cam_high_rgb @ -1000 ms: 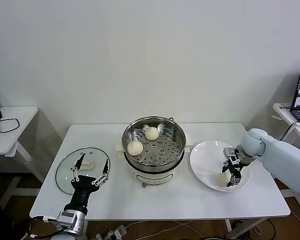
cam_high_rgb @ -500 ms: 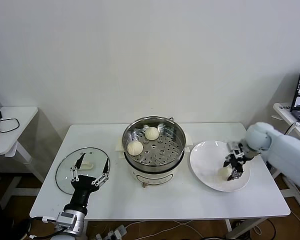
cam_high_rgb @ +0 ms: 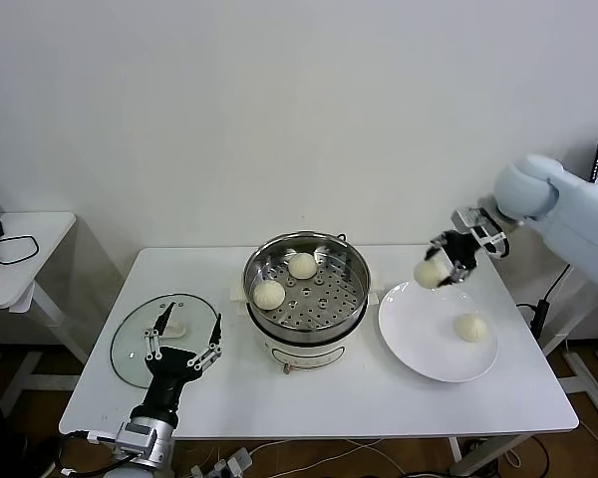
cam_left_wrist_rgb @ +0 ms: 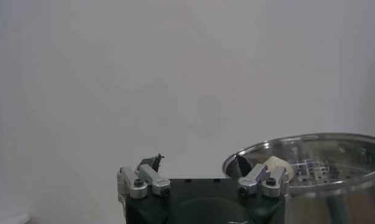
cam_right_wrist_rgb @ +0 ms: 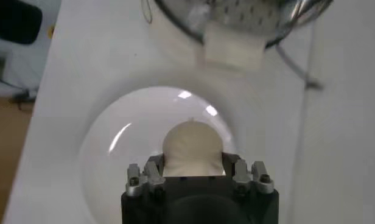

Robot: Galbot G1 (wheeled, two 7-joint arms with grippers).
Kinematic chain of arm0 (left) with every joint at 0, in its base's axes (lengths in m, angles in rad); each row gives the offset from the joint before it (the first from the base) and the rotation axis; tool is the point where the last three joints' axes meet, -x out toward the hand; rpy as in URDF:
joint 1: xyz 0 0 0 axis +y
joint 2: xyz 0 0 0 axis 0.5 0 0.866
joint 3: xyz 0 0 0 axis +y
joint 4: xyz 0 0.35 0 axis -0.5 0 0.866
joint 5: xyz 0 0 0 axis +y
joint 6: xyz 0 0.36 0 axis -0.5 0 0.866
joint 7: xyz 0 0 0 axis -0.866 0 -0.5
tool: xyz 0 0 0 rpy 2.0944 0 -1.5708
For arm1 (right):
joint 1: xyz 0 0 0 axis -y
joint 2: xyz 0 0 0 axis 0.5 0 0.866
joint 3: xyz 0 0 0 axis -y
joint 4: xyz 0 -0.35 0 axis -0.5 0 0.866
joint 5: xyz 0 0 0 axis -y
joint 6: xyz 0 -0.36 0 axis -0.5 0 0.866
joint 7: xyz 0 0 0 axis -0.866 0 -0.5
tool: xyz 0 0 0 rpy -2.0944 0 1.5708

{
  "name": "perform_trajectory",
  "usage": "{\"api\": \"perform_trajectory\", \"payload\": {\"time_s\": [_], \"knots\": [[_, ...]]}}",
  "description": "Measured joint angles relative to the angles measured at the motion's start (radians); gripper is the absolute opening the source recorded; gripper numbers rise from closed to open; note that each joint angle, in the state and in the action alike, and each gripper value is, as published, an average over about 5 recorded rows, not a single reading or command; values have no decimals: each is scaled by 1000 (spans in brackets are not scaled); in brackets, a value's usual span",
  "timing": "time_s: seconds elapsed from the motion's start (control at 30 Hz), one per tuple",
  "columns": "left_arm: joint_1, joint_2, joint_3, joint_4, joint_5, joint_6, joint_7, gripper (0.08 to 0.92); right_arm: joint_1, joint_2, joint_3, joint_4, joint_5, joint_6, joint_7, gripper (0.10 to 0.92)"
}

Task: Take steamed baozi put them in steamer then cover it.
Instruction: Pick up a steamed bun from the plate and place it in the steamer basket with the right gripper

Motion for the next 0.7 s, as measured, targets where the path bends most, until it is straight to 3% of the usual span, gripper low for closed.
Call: {"api": "perform_trajectory", "payload": {"time_s": [0.4, 0.7], "knots": [[-6, 1, -27, 14, -13, -1, 10, 823, 184, 211, -166, 19, -102, 333, 87, 661], [-17, 4, -47, 34, -20, 0, 14, 823, 203, 344, -238, 36, -190, 474, 151, 662]]}}
